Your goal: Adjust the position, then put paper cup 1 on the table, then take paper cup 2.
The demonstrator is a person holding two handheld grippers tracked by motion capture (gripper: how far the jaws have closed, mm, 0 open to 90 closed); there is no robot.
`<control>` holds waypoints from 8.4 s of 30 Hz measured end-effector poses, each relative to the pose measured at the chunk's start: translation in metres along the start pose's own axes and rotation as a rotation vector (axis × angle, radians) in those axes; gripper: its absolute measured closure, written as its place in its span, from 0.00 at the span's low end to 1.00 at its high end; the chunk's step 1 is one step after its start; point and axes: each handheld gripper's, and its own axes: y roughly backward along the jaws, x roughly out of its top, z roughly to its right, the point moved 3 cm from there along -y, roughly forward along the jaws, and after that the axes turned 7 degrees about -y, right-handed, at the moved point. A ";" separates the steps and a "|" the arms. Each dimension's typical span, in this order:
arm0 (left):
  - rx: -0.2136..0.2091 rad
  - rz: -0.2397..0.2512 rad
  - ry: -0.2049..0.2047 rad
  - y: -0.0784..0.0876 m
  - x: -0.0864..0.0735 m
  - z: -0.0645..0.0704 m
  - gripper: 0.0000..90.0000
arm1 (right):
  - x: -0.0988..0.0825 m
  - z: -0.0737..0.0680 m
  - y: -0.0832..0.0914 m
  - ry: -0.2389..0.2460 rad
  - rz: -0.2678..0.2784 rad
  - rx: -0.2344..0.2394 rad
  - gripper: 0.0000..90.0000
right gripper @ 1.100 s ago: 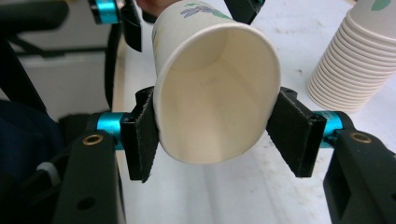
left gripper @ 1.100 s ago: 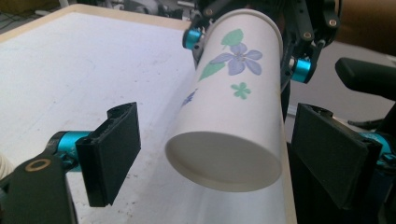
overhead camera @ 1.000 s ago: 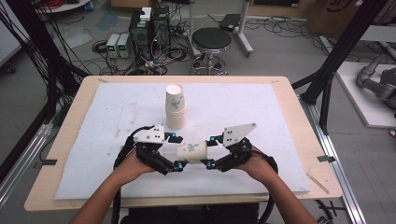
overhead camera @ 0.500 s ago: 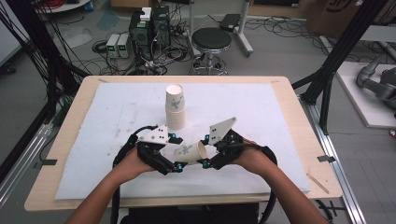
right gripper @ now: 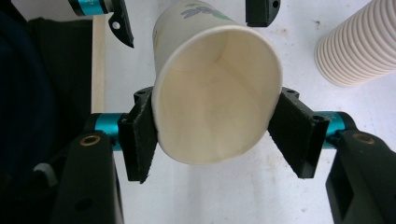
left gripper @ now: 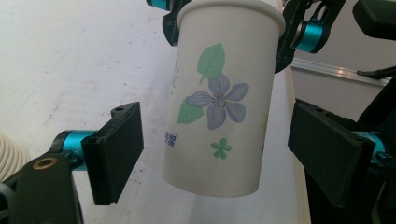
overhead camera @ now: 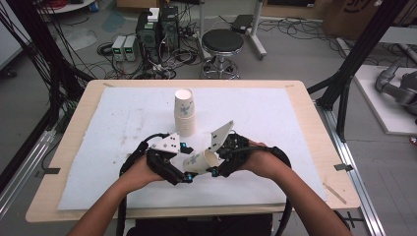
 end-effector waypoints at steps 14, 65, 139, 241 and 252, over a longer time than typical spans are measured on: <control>-0.061 -0.052 0.000 -0.008 0.002 -0.002 0.32 | 0.011 -0.005 -0.001 0.032 -0.083 0.002 0.41; 0.332 0.375 0.193 0.061 -0.077 -0.012 0.38 | -0.112 0.013 0.027 -0.446 0.509 -0.198 0.24; 0.860 0.072 0.446 0.108 -0.168 -0.041 0.38 | -0.161 0.003 0.019 -0.563 0.584 -0.373 0.24; 0.644 0.433 0.261 0.099 -0.088 -0.007 0.18 | -0.168 0.008 0.027 -0.595 0.568 -0.403 0.24; 0.631 0.420 0.260 0.095 -0.078 -0.010 0.18 | -0.168 0.006 0.028 -0.582 0.566 -0.396 0.24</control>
